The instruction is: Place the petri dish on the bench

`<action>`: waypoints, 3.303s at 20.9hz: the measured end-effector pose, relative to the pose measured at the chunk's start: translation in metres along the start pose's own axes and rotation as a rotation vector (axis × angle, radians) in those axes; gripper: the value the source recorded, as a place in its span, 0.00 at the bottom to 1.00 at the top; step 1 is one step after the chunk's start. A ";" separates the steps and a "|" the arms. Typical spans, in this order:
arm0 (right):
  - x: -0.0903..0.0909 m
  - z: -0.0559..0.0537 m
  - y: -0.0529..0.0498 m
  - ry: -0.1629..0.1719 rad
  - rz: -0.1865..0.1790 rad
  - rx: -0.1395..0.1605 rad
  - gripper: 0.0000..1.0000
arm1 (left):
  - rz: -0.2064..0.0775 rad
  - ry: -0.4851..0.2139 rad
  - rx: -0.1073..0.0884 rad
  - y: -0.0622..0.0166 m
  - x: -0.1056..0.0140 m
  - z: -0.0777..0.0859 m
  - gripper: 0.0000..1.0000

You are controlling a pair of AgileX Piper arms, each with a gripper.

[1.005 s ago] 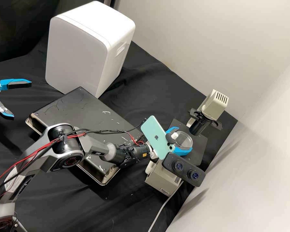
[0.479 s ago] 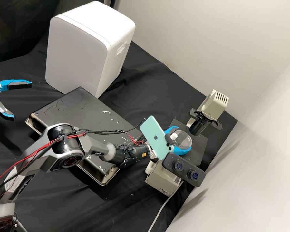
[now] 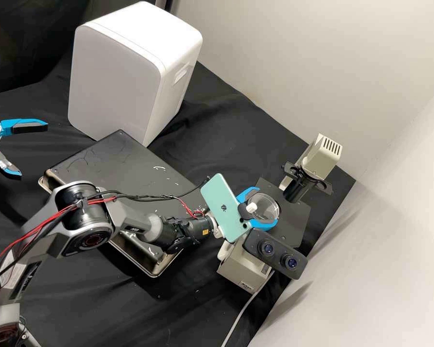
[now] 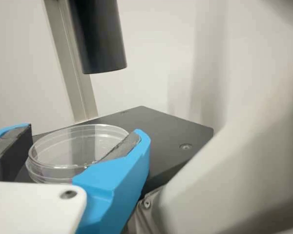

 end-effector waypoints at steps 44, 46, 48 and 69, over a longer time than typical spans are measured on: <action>-0.094 -0.055 -0.090 0.207 -0.283 -0.083 0.00 | -0.016 -0.001 -0.013 -0.0034 0.001 -0.001 1.00; -0.095 -0.049 -0.094 0.202 -0.289 -0.089 0.00 | -0.016 -0.001 -0.013 -0.0034 0.001 -0.001 1.00; -0.097 -0.044 -0.096 0.187 -0.298 -0.089 0.00 | -0.017 -0.001 -0.014 -0.0036 0.001 -0.001 1.00; -0.116 -0.031 -0.115 0.185 -0.347 -0.082 0.00 | -0.019 -0.001 -0.015 -0.0040 0.001 -0.001 1.00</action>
